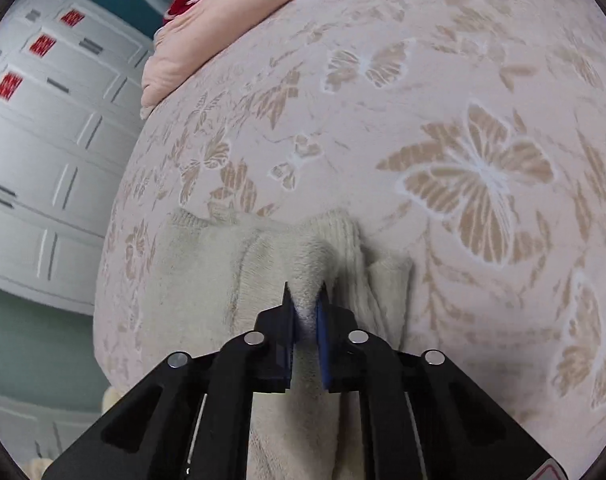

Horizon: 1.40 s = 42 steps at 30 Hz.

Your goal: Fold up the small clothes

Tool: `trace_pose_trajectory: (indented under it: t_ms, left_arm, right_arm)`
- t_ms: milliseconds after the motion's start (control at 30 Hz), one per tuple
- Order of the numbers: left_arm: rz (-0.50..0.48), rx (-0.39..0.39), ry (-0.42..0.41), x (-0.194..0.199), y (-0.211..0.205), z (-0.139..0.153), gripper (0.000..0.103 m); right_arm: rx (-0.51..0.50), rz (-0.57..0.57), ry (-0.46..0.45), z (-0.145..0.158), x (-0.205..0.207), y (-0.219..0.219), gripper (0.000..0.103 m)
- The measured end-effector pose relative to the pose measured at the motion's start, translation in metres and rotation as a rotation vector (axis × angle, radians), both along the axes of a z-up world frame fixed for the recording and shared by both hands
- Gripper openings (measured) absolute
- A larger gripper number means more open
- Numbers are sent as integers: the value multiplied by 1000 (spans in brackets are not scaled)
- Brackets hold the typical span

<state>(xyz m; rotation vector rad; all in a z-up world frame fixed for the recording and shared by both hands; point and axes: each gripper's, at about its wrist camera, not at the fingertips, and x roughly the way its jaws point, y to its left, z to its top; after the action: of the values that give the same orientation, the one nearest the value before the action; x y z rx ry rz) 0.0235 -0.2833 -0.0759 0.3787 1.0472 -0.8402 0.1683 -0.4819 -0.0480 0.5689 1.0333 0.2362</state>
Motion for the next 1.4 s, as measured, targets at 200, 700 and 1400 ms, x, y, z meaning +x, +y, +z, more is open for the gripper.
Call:
trace_pose_trajectory:
  t_ms: [200, 700, 1400]
  left_arm:
    - [-13, 17, -7, 2, -6, -11, 56]
    - [118, -258, -1, 30, 76, 77, 75]
    - [274, -34, -6, 56, 100, 9, 83]
  right_arm:
    - [-80, -44, 164, -77, 10, -18, 8]
    - [-50, 14, -96, 23, -9, 30, 17]
    - [-125, -275, 171, -62, -180, 27, 32]
